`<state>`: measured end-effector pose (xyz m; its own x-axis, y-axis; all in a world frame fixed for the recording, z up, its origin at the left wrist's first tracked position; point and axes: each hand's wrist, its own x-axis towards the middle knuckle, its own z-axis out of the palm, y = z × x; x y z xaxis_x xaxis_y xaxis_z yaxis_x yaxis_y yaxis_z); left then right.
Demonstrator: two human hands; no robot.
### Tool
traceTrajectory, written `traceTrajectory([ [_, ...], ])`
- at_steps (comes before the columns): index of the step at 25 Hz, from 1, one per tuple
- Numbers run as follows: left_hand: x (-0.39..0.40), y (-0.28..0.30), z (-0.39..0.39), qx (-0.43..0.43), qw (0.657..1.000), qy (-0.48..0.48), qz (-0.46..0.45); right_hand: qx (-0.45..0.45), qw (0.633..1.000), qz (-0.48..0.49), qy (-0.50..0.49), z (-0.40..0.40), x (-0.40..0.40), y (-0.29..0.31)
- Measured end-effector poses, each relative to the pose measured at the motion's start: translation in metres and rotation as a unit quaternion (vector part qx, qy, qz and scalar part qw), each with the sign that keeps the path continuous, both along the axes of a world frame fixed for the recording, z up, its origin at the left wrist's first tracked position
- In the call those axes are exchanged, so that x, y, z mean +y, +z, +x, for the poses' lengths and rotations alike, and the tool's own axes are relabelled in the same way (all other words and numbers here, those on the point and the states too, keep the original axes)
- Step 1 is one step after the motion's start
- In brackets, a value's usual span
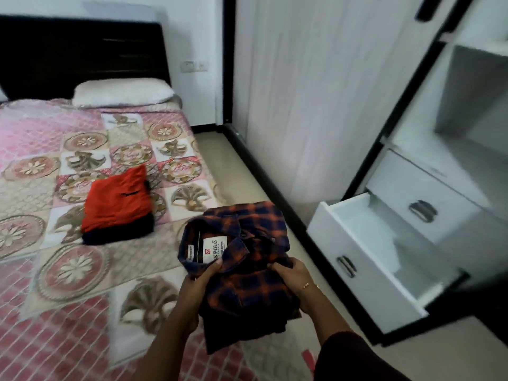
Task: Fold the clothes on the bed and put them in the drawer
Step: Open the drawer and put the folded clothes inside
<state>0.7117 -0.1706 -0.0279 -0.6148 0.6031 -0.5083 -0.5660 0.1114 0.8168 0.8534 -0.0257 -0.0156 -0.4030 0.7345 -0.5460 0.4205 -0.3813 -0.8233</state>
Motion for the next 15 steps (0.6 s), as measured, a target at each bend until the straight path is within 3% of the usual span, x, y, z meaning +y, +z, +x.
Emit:
traceTrajectory([
  [7, 0.181, 0.026, 0.137, 0.016, 0.996, -0.087, 0.022, 0.007, 0.997, 0.021, -0.069, 0.162, 0.149, 0.027],
  [15, 0.38, 0.002, 0.277, -0.023, 0.99, -0.135, 0.025, -0.051, 0.992, 0.016, -0.111, 0.308, 0.337, 0.013],
])
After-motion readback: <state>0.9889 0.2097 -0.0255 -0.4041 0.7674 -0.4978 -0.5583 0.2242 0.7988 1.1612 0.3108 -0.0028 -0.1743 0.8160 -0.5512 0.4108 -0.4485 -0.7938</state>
